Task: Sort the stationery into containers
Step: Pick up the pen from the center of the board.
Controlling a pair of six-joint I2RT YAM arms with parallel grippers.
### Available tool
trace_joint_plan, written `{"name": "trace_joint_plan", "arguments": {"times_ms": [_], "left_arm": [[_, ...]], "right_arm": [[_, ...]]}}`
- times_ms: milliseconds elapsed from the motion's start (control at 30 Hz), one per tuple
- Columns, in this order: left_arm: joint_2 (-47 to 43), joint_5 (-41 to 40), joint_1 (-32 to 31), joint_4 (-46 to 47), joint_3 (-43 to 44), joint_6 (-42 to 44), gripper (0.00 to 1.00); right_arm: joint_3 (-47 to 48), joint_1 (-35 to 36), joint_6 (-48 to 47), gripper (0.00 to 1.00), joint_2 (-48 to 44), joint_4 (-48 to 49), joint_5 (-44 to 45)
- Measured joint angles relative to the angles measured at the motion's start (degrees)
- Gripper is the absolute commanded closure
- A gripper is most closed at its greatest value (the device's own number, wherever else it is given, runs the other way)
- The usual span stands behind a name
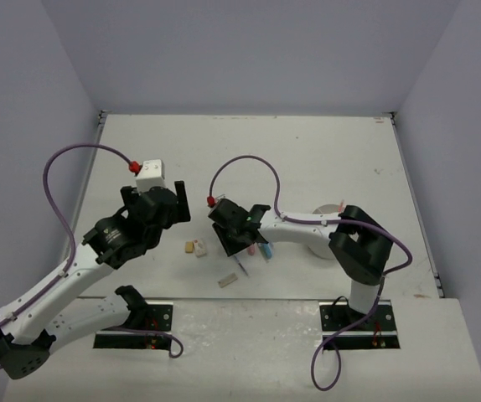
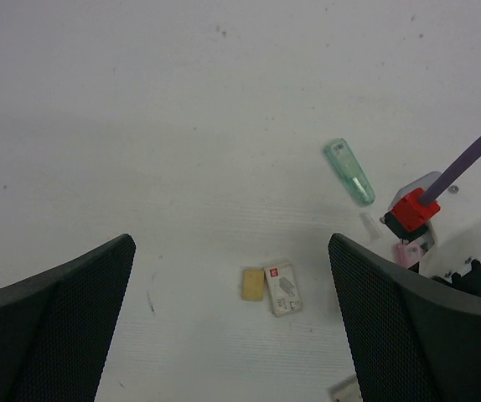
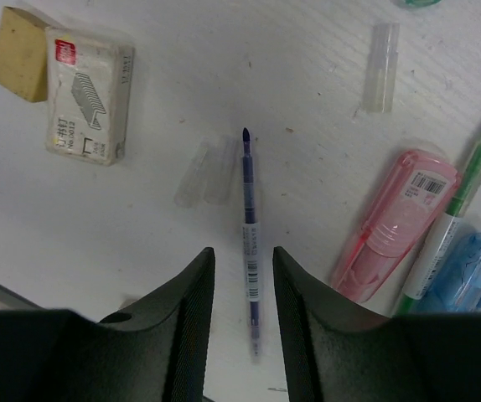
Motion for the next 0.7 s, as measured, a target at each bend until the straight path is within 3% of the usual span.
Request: {"name": "trace_joint_plan", "arguments": {"times_ms": [467,700], "left_arm": [[1.90,1.37,0.00,-0.21,-1.38,1.24,0.00],[1.84,2.27,0.00,-0.21,-1.38,1.22,0.00]], "right_arm": [[2.55,0.30,1.60,0.83,5.71,-1.84,1.83],[4.35,0.77,3.60,0.75,6.68,-5.63,7.12]]}}
